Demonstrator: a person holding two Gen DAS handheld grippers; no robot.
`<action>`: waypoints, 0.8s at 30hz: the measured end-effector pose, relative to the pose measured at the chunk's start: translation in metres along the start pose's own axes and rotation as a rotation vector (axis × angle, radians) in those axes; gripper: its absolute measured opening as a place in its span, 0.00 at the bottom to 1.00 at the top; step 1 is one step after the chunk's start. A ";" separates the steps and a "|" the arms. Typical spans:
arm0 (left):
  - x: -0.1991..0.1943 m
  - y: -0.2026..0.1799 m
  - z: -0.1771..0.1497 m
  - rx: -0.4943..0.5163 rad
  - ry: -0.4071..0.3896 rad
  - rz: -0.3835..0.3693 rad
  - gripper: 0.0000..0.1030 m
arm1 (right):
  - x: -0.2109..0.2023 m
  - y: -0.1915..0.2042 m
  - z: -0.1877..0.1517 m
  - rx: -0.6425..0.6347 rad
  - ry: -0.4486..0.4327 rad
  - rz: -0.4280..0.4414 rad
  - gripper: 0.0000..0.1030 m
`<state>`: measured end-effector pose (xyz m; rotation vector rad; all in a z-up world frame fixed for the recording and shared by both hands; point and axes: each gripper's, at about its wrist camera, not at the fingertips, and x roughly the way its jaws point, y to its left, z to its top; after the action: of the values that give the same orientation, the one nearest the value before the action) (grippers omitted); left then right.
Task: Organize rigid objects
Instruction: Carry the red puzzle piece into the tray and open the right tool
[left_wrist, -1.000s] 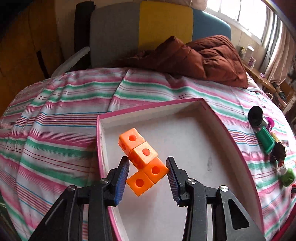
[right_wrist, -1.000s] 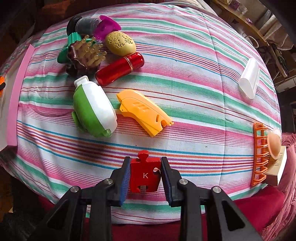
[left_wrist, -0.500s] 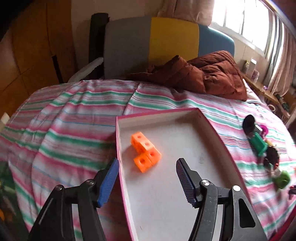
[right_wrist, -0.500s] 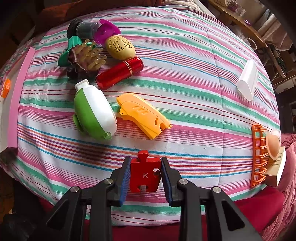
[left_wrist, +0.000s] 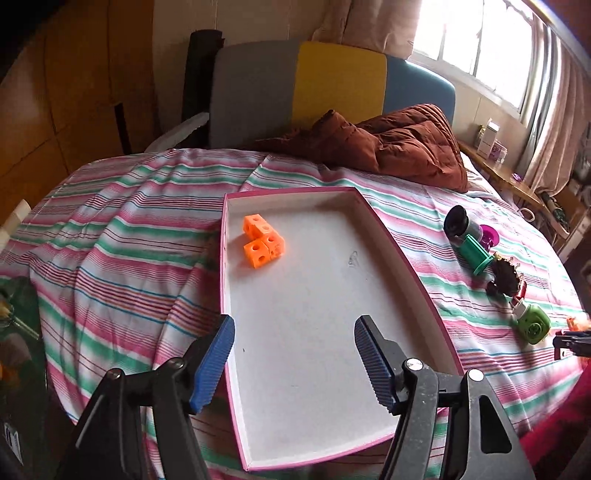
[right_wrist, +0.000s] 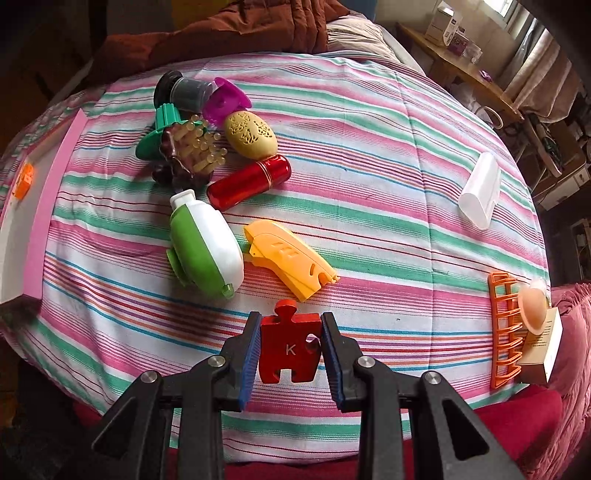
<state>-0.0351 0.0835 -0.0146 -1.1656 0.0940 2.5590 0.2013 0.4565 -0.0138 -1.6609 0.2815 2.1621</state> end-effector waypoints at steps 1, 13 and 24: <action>-0.001 0.000 -0.001 0.001 0.000 0.007 0.66 | 0.002 0.003 0.019 0.000 -0.009 0.002 0.30; -0.007 0.001 -0.005 -0.005 -0.001 0.026 0.66 | -0.021 0.002 0.021 0.047 -0.107 -0.013 0.30; -0.003 0.012 -0.008 -0.029 0.020 0.035 0.66 | -0.022 0.028 0.058 0.044 -0.185 0.017 0.30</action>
<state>-0.0309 0.0696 -0.0184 -1.2104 0.0831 2.5882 0.1430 0.4505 0.0210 -1.4276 0.2878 2.2864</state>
